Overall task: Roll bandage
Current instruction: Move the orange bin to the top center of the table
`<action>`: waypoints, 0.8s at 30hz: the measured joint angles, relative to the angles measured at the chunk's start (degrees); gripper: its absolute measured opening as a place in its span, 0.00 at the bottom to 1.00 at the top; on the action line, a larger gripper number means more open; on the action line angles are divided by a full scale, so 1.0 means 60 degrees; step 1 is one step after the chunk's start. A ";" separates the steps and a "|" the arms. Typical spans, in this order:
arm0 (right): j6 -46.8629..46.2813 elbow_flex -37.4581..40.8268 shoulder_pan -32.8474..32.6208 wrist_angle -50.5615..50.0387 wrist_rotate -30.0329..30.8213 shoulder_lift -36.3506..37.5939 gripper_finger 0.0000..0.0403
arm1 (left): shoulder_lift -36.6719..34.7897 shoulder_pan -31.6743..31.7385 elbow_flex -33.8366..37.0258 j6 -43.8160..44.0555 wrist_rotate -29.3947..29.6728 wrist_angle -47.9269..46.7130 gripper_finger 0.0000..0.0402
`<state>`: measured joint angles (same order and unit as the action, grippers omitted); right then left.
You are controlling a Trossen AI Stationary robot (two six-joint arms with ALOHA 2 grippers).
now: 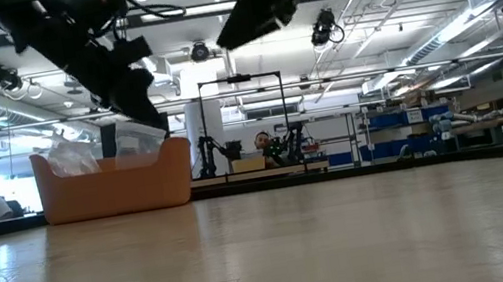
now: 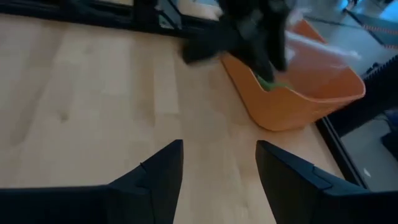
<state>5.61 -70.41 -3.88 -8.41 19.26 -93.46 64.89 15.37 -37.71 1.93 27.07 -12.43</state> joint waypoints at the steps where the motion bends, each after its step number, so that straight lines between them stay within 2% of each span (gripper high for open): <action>1: 0.0001 -0.0002 -0.0126 -0.0085 0.0069 0.0138 0.50 | 0.0118 0.0117 -0.0009 -0.0006 0.0123 0.0134 0.32; 4: 0.0069 -0.0004 -0.0454 -0.0443 0.0306 0.0539 0.50 | 0.0406 0.0472 -0.0023 -0.0052 0.0457 0.0418 0.38; 7: 0.0154 -0.0004 -0.0643 -0.0600 0.0399 0.0958 0.50 | 0.0694 0.0806 -0.0023 -0.0079 0.0005 0.0653 0.42; 10: 0.0238 -0.0004 -0.0714 -0.0837 0.0409 0.1275 0.50 | 0.1142 0.1054 -0.0027 -0.0310 -0.0481 0.0937 0.42; 16: 0.0261 -0.0004 -0.0717 -0.1177 0.0415 0.1701 0.50 | 0.2023 0.1192 -0.0030 -0.0809 -0.0469 0.2037 0.42; 20: 0.0249 -0.0004 -0.0721 -0.1467 0.0428 0.1868 0.50 | 0.2415 0.1192 -0.0030 -0.0823 -0.0473 0.2438 0.36; 24: 0.0137 -0.0004 -0.0749 -0.1682 0.0614 0.2030 0.48 | 0.2612 0.1121 -0.0030 -0.1028 -0.0881 0.2702 0.20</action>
<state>6.44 -70.43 -8.37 -18.50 22.95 -81.28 80.56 22.10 -37.89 -4.23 21.78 3.78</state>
